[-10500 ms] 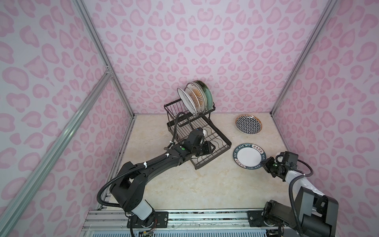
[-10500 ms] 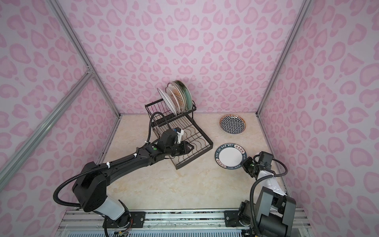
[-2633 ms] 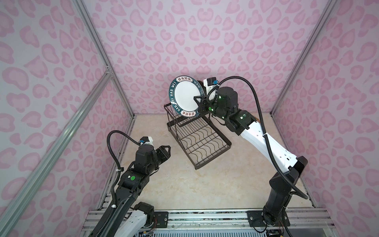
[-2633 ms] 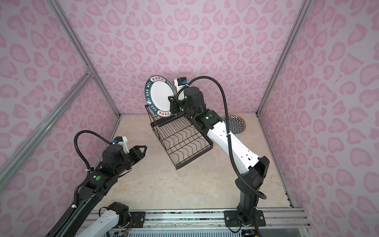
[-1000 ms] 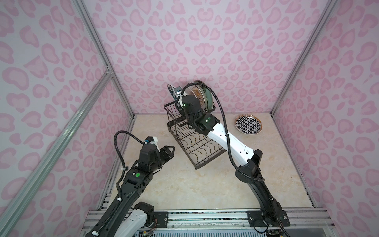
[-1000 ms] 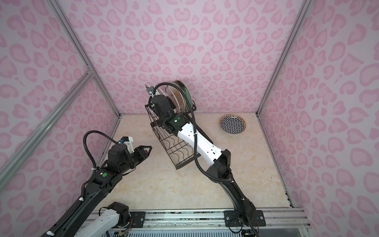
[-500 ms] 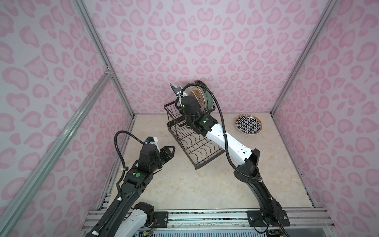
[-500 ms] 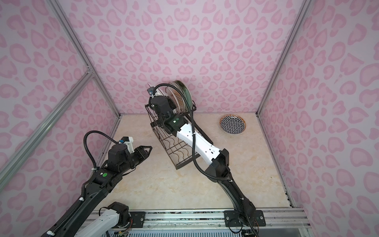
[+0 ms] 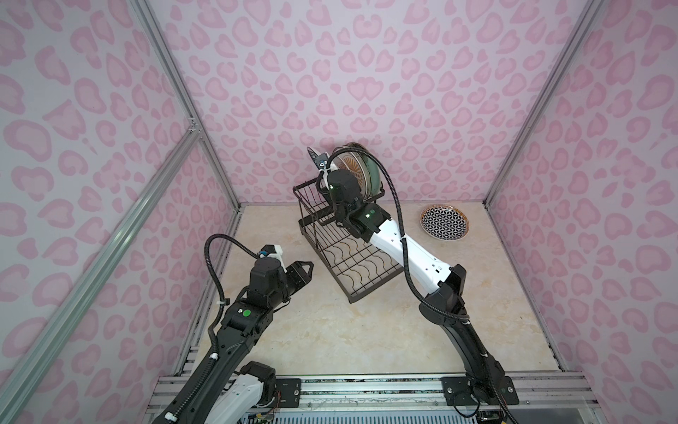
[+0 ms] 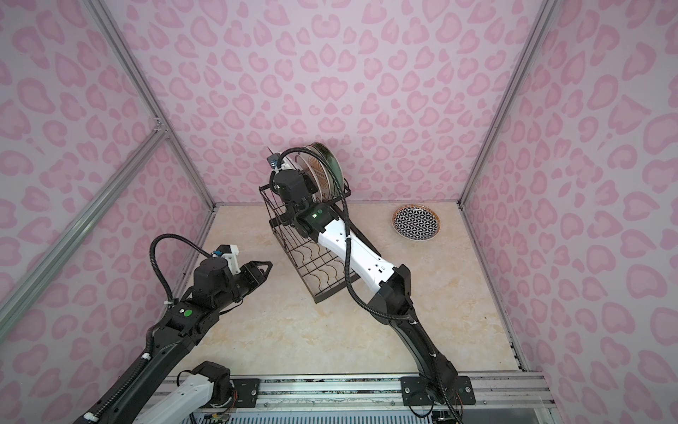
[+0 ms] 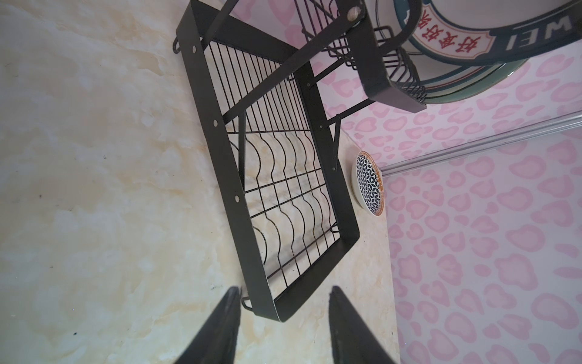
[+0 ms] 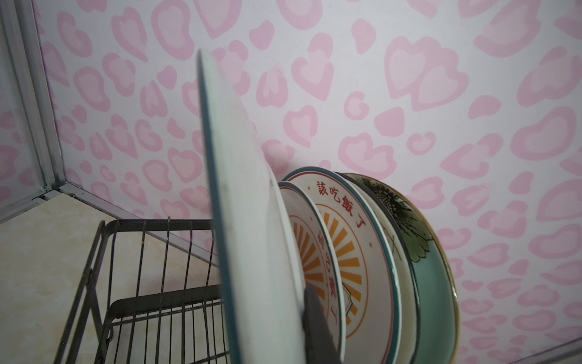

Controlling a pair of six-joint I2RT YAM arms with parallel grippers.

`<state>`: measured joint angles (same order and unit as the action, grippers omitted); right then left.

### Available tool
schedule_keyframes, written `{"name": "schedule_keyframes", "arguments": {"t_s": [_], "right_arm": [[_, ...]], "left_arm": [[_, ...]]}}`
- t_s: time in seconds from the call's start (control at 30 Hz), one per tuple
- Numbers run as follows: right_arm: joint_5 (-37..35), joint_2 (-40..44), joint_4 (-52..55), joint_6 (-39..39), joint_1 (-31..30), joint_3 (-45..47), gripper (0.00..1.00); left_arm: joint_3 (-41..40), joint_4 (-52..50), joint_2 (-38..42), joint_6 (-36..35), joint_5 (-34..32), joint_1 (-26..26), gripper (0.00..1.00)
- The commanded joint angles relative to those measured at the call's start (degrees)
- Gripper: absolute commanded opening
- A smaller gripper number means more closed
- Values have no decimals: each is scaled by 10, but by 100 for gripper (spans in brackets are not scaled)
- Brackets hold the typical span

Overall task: Load plates into a dish rack
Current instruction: Place the plate on the dish rack.

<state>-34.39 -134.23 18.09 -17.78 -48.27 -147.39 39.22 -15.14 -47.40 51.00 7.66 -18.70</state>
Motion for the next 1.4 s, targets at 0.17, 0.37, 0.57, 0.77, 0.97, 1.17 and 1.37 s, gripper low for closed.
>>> {"name": "schedule_keyframes", "arguments": {"t_s": [0.17,0.37,0.57,0.77,0.97,1.17,1.37], "right_arm": [[10,8,3,-11,2,30,0],[18,11,13,-4,1,33,0],[15,17,14,-12,-3,42,0],[-16,21,-7,-39,-14,57,0],[-50,22,-15,-47,-18,58,0],[-72,27,-36,-64,-22,68,0],[-96,25,-69,-101,-38,72,0]], "left_arm": [[-2,15,-1,0,0,0,48],[-2,15,-1,0,0,1,48],[-3,17,2,0,-1,1,48],[-5,17,5,1,-1,0,48],[-3,18,5,2,1,1,48],[-1,20,3,1,3,1,48],[0,20,3,1,3,1,48]]}}
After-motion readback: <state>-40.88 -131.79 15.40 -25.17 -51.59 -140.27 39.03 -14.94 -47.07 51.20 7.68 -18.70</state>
